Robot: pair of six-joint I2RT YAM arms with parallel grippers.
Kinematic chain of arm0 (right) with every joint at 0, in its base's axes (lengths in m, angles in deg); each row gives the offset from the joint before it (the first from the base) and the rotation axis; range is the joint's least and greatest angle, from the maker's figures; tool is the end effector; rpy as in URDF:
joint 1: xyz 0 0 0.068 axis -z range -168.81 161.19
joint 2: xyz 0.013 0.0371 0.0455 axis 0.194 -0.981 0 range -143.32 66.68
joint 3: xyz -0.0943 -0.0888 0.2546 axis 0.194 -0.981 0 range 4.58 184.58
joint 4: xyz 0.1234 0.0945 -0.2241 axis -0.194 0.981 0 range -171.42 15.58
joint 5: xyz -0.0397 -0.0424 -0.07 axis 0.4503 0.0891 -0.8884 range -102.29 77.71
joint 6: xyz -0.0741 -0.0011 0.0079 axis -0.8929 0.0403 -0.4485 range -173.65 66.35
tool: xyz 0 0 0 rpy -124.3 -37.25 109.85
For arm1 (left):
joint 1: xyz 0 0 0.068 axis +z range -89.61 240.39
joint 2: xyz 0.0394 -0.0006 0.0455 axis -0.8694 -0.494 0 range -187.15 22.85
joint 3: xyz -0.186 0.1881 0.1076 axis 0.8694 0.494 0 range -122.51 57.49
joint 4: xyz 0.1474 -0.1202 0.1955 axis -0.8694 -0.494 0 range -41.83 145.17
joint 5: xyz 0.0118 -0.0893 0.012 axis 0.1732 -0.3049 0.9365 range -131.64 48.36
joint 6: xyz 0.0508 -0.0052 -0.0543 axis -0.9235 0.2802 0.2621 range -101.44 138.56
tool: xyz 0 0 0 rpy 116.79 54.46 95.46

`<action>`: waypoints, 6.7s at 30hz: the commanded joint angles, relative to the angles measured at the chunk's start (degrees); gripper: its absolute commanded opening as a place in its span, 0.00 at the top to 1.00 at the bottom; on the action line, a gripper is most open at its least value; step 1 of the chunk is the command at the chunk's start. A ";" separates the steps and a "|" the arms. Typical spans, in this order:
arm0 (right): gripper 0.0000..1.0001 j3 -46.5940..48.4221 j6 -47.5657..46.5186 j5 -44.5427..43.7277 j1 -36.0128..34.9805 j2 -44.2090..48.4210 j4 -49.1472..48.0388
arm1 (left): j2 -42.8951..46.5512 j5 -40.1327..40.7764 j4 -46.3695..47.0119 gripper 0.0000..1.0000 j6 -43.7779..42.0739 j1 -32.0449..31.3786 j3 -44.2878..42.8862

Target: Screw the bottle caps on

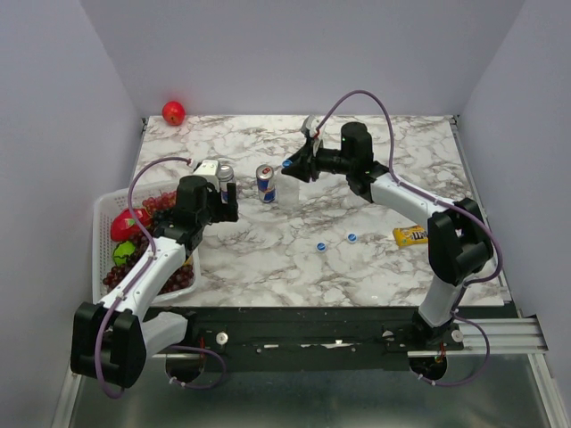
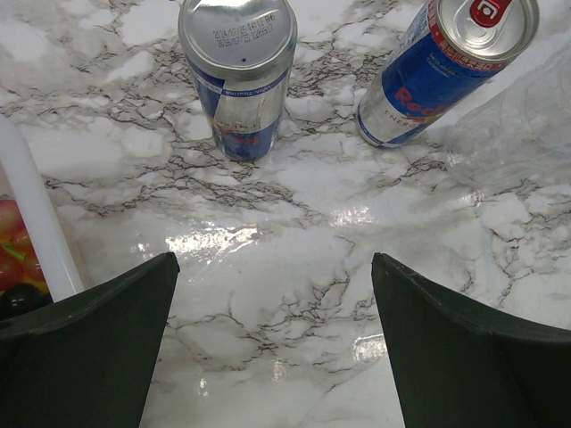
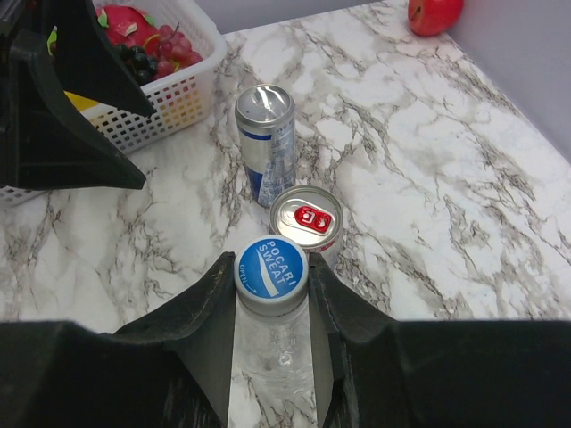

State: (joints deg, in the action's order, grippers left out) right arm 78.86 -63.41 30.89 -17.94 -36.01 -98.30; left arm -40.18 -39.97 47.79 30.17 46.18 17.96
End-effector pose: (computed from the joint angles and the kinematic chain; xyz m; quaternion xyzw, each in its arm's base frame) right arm 0.3747 0.2577 0.2906 -0.4592 0.6016 0.3798 0.5318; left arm 0.2633 -0.0647 0.2431 0.0125 0.8697 -0.0978 0.4837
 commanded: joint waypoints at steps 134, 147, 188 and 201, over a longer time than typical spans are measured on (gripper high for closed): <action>0.14 55.29 -19.77 -13.55 11.73 -38.02 43.86 | -2.63 -33.75 -14.60 0.01 -24.89 -5.38 -17.25; 0.26 55.99 -32.78 -23.31 11.63 -37.24 62.32 | -3.24 -34.02 -11.52 0.01 -23.83 -4.50 -15.58; 0.07 18.71 24.87 -41.93 23.68 -4.36 72.69 | -5.97 -32.17 -7.83 0.01 -20.67 -4.50 -13.03; 0.08 14.14 27.95 -48.54 27.02 -3.56 76.03 | -6.67 -32.17 -8.09 0.01 -20.76 -4.50 -13.65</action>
State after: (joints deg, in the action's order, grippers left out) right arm 94.51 -36.52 -14.90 8.42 -40.63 -24.45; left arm -47.19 -72.71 39.27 9.17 41.32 5.50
